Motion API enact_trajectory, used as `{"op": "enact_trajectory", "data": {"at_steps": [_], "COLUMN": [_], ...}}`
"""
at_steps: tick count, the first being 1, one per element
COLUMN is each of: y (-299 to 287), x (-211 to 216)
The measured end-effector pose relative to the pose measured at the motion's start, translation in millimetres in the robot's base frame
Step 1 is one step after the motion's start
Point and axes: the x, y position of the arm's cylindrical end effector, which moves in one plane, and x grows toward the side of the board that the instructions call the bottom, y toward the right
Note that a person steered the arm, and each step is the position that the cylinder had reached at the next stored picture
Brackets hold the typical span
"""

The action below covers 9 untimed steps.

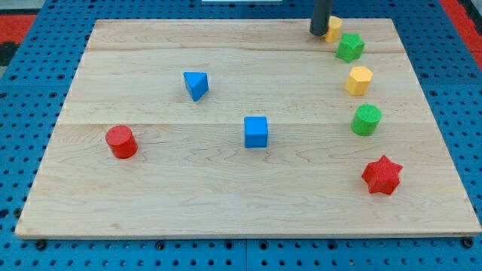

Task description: Slide the blue triangle towards the center

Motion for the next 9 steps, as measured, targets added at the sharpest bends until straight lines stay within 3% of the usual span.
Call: {"op": "enact_trajectory", "data": {"at_steps": [1, 2, 5, 6, 9], "y": [18, -42, -169, -167, -33], "x": [0, 4, 177, 231, 247]}}
